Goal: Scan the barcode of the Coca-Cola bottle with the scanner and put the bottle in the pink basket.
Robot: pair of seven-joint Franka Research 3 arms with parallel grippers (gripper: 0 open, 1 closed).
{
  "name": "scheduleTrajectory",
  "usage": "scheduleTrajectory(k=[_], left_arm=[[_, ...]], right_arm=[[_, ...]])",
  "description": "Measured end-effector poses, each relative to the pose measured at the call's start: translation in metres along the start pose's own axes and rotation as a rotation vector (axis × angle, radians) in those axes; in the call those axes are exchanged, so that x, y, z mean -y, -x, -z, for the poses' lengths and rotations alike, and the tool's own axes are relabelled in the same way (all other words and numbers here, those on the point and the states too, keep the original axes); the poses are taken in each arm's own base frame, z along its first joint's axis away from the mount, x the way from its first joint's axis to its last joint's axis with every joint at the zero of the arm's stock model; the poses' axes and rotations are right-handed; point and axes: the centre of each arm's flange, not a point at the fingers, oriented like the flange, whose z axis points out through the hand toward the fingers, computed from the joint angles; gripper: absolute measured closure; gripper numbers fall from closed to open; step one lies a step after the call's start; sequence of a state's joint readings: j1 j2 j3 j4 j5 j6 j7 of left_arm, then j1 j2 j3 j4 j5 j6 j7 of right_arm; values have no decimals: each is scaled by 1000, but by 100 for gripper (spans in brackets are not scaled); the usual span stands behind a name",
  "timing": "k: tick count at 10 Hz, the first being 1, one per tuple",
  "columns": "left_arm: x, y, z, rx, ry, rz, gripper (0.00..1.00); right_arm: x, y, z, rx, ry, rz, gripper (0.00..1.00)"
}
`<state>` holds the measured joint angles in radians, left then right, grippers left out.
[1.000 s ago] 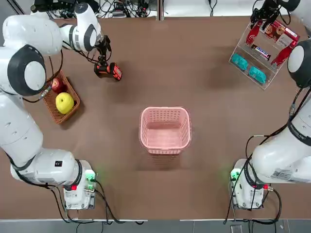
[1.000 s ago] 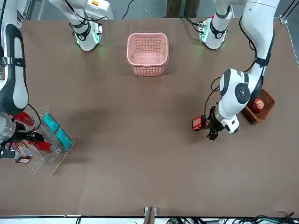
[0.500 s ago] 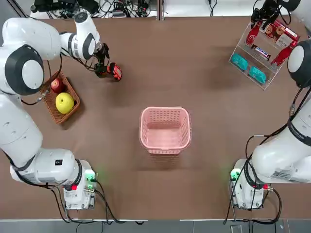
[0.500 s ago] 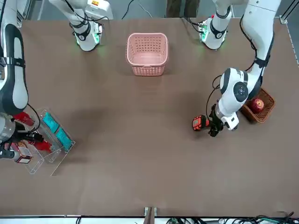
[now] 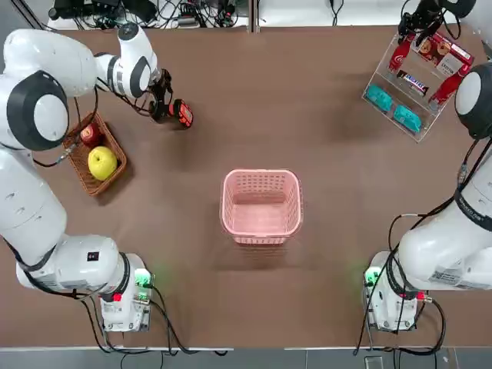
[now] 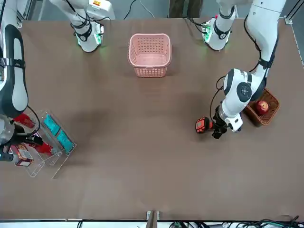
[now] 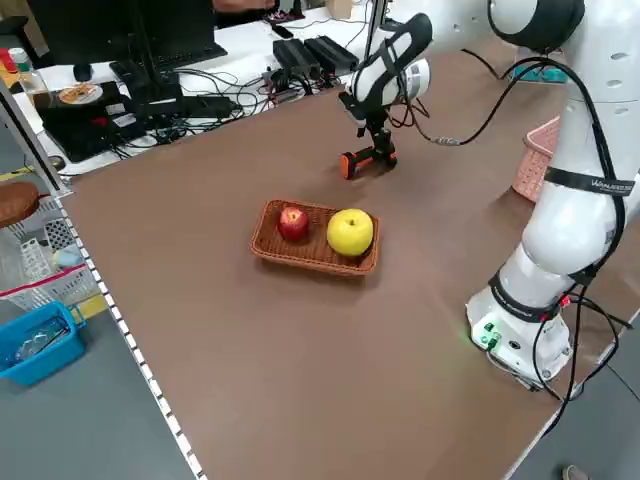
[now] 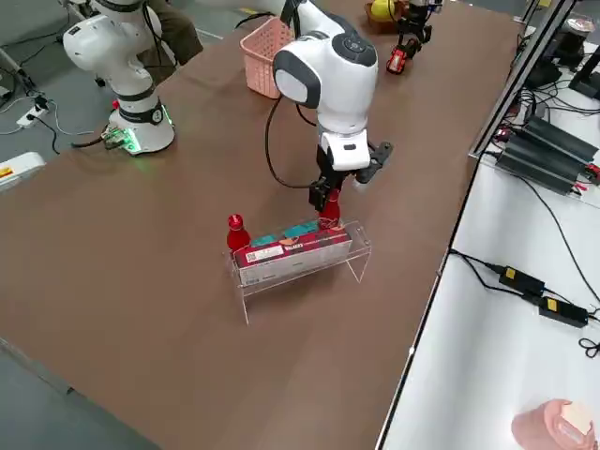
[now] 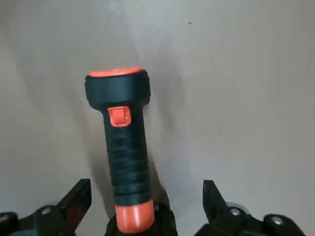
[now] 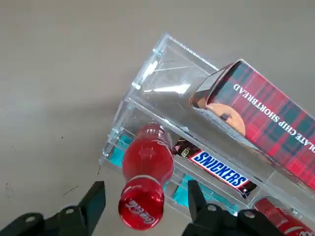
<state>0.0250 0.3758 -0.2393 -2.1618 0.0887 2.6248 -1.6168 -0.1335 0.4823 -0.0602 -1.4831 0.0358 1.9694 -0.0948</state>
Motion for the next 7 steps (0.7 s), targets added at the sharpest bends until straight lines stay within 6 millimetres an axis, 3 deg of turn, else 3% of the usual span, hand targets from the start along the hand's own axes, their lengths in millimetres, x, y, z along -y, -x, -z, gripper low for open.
scheduleTrajectory(k=[7], left_arm=[[5,2,-18,-6,23,-36,0]], right_arm=[[-6,-3,3,-29,6,-12,34]])
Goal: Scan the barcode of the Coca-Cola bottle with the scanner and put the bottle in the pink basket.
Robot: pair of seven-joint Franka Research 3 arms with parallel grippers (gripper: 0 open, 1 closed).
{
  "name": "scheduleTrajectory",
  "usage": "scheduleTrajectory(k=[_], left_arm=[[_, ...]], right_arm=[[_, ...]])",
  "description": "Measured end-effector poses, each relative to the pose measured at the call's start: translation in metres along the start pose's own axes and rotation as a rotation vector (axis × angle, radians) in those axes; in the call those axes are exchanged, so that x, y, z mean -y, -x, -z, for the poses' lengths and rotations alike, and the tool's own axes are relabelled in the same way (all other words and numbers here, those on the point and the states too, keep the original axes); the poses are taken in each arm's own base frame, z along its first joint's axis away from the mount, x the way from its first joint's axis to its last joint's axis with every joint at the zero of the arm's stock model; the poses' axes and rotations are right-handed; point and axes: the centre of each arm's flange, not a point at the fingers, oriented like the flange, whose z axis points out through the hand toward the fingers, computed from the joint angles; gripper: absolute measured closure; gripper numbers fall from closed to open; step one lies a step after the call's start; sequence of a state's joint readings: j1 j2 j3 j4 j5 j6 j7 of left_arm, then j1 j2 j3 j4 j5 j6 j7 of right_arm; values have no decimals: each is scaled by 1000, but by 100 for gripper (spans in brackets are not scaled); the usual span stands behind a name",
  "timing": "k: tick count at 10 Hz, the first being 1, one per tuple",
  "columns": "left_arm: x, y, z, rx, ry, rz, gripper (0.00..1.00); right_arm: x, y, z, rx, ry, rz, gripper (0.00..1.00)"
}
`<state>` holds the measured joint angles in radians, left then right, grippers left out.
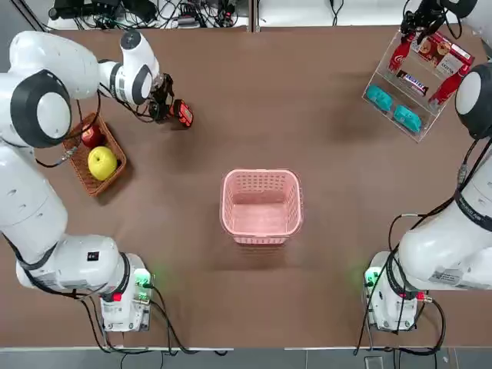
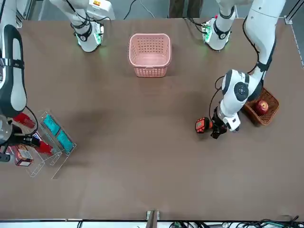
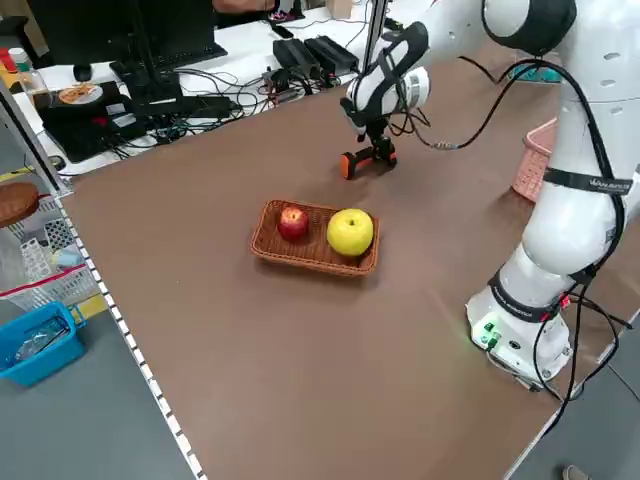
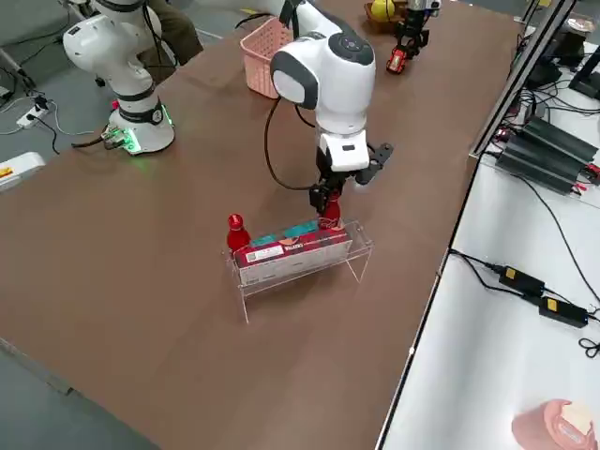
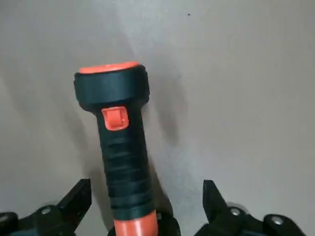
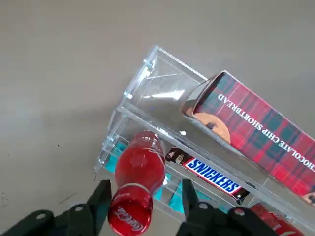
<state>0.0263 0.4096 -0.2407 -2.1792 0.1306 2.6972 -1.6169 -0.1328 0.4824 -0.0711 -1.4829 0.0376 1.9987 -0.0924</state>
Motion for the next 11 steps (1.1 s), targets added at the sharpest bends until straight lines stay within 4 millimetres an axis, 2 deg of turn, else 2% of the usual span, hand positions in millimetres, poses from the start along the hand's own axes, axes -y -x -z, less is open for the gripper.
scheduleTrajectory(k=[2,3,4,5,6,8,9,11], left_arm=[[1,1,-7,-1,7,-12,1],[1,-1,-9,0,6,-12,4],[2,-1,-10,-1,7,-12,11],[2,-2,-10,-1,6,-13,22],[2,-1,-11,-1,5,-14,26],[3,0,-13,-3,0,-26,59],[4,1,-15,-10,-2,-45,66],[4,3,-16,-14,-2,-58,67]], right_arm=[[1,0,0,-1,-11,-6,35],[2,0,0,-2,-22,-10,41],[2,0,0,-2,-25,-11,42],[3,0,0,-2,-26,-11,44],[3,0,0,-2,-27,-11,46],[3,0,0,-2,-27,-11,50],[3,0,0,-2,-27,-11,54],[3,0,0,-3,-27,-11,66]])
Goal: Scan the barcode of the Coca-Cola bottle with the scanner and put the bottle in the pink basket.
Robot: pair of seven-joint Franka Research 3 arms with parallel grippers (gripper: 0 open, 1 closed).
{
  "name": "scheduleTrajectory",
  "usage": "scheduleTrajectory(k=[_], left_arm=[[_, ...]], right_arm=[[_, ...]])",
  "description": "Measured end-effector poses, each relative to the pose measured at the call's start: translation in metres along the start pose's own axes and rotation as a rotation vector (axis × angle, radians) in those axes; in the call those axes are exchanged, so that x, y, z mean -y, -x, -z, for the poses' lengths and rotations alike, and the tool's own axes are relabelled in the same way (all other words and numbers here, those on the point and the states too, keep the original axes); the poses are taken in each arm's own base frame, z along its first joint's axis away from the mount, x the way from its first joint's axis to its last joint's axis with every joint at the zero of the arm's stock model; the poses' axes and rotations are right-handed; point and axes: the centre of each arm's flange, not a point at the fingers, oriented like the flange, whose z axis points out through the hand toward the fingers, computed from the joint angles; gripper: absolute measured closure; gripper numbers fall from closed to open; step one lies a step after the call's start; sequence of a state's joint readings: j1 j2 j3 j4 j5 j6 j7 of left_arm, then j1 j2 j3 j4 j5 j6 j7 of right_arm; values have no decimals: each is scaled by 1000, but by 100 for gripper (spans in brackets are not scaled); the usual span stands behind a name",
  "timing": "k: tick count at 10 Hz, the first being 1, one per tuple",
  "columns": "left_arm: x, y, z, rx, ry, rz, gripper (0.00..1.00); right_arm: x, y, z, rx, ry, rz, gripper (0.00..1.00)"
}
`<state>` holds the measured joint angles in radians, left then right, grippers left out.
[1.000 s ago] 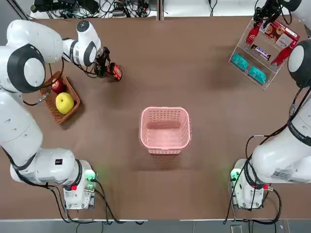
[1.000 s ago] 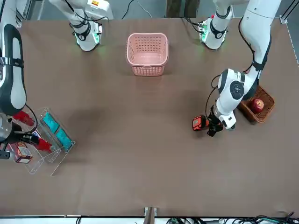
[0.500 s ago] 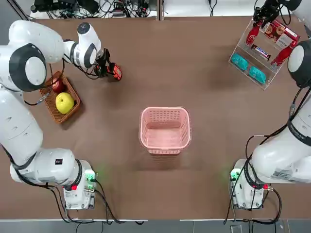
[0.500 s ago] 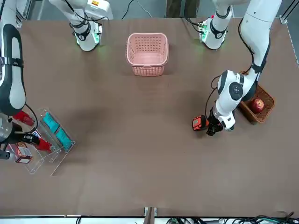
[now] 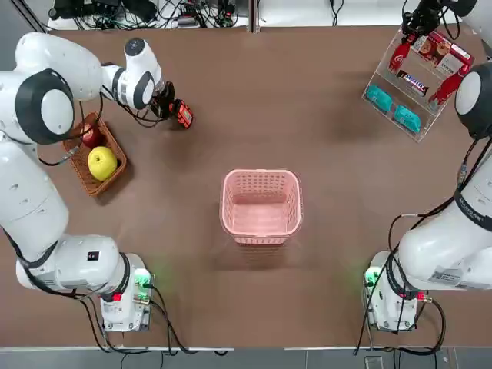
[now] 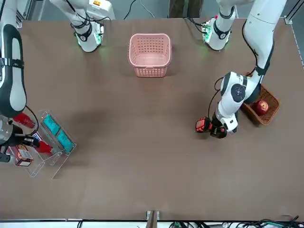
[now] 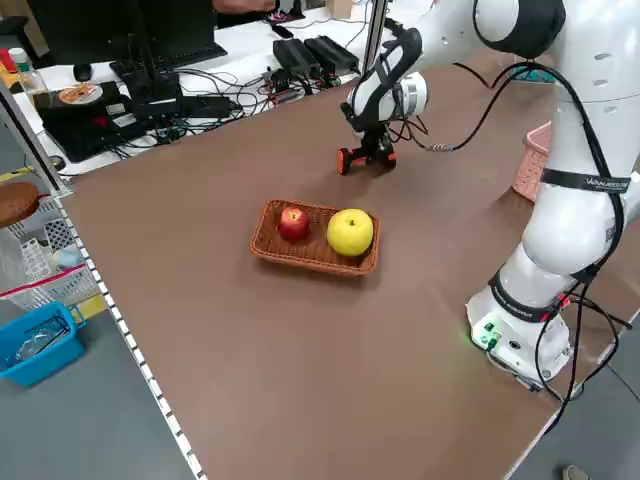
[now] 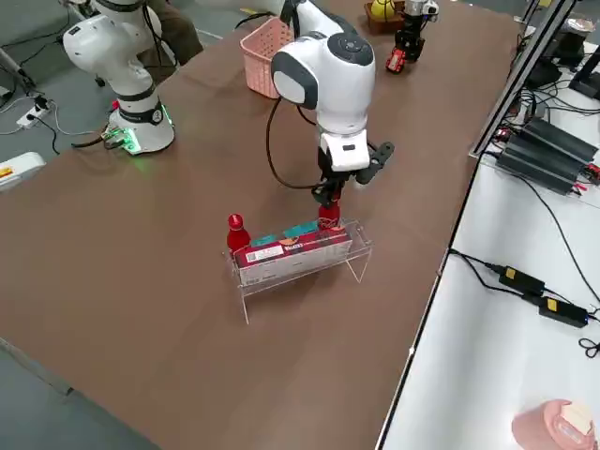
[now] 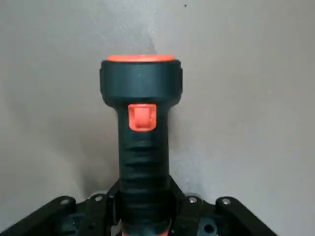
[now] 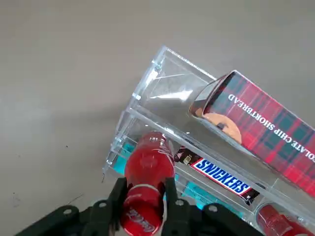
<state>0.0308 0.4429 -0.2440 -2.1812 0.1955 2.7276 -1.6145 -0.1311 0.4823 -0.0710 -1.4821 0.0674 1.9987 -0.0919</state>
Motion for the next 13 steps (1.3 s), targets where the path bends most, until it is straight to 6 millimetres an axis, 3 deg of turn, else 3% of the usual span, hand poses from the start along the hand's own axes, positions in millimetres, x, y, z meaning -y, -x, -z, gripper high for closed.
scheduleTrajectory(k=[3,6,8,11,13], left_arm=[[-2,-1,3,-2,-39,11,67],[-22,-14,32,-2,-89,117,67],[-39,-16,52,40,-82,173,67],[-57,4,71,127,-46,231,67],[-72,19,90,196,-9,261,67]], right_arm=[[0,0,0,-1,0,1,67],[0,0,3,-2,0,18,67],[0,1,27,-22,-1,47,67],[4,16,84,-51,-36,75,67],[26,33,105,3,-174,78,67]])
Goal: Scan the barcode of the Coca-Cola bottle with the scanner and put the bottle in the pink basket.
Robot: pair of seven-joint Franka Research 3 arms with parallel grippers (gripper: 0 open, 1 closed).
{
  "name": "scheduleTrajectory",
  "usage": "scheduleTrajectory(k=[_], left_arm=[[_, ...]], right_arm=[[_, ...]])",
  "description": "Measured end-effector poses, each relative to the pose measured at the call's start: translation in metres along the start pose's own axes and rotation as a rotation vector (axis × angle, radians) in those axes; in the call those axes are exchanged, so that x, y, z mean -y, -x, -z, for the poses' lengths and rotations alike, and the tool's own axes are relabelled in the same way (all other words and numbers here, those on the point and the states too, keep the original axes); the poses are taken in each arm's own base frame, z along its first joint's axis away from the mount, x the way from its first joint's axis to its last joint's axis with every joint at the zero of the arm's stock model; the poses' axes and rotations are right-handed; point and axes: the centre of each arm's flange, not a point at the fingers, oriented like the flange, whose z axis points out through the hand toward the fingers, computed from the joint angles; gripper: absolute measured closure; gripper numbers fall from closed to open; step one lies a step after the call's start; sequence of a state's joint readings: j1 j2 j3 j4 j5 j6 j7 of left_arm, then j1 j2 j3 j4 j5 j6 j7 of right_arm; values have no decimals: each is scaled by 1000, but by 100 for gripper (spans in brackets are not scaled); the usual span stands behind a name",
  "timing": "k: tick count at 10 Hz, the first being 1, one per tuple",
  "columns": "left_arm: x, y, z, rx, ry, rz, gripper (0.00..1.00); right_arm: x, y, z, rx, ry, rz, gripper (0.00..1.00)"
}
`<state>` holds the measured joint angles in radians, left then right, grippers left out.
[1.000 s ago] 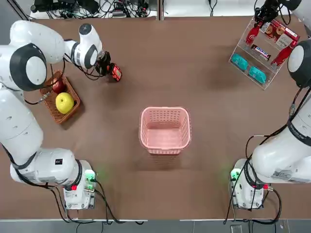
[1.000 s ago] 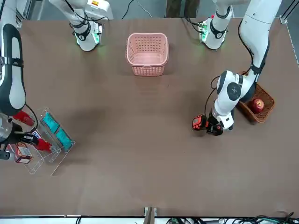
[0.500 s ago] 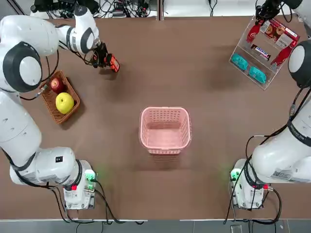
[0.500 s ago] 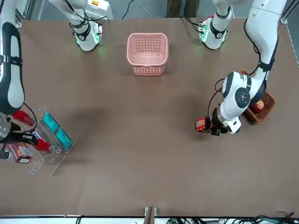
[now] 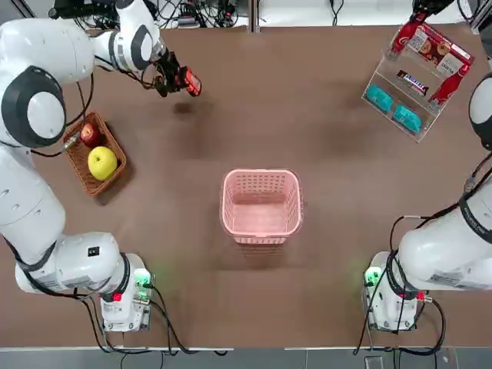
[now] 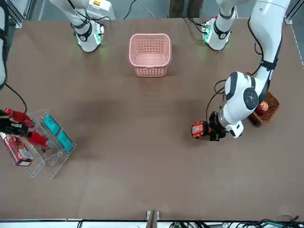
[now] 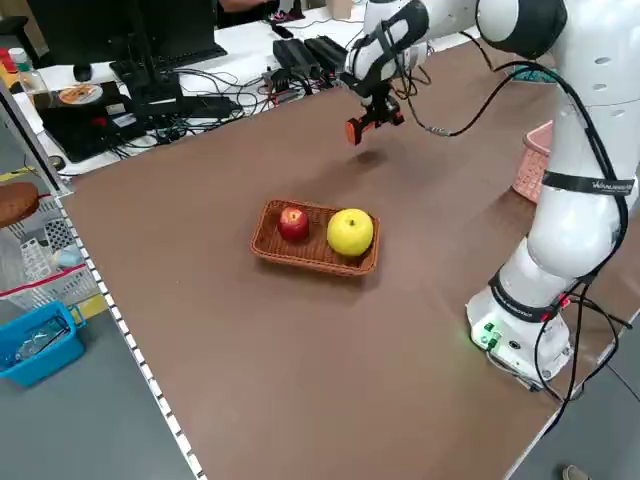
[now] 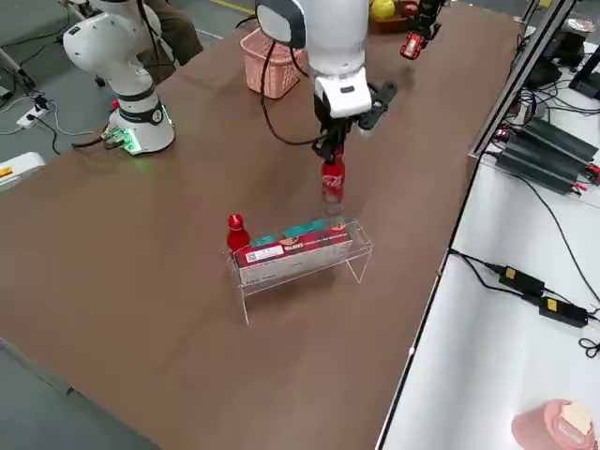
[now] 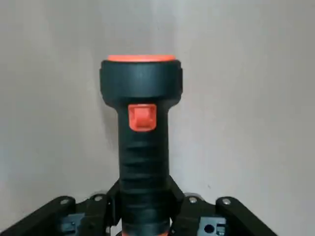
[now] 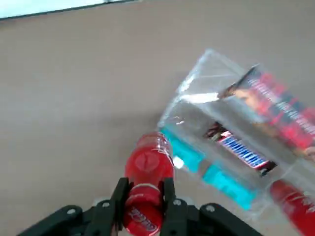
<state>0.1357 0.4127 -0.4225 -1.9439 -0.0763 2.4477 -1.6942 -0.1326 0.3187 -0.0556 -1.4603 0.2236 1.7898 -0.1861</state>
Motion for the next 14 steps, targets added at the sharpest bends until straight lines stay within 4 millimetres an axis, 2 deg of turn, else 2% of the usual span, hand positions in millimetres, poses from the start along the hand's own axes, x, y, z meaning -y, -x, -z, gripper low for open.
scheduleTrajectory(k=[2,3,5,8,10,12,13,14], left_arm=[[-5,24,13,73,19,-42,67],[-3,35,13,88,16,-80,67],[2,49,11,101,4,-147,67],[2,51,11,130,3,-148,67],[1,65,17,182,13,-155,67],[1,71,20,233,19,-172,67],[1,72,20,239,21,-173,67],[0,74,22,249,27,-167,67]], right_arm=[[46,8,-2,57,-150,31,67],[66,12,-10,90,-248,29,67],[106,19,-40,153,-357,43,67],[217,31,-78,183,-436,11,67],[278,39,-114,187,-435,-36,67],[329,51,-160,218,-470,-64,67],[348,56,-186,227,-489,-91,67],[359,58,-206,224,-506,-122,67]])
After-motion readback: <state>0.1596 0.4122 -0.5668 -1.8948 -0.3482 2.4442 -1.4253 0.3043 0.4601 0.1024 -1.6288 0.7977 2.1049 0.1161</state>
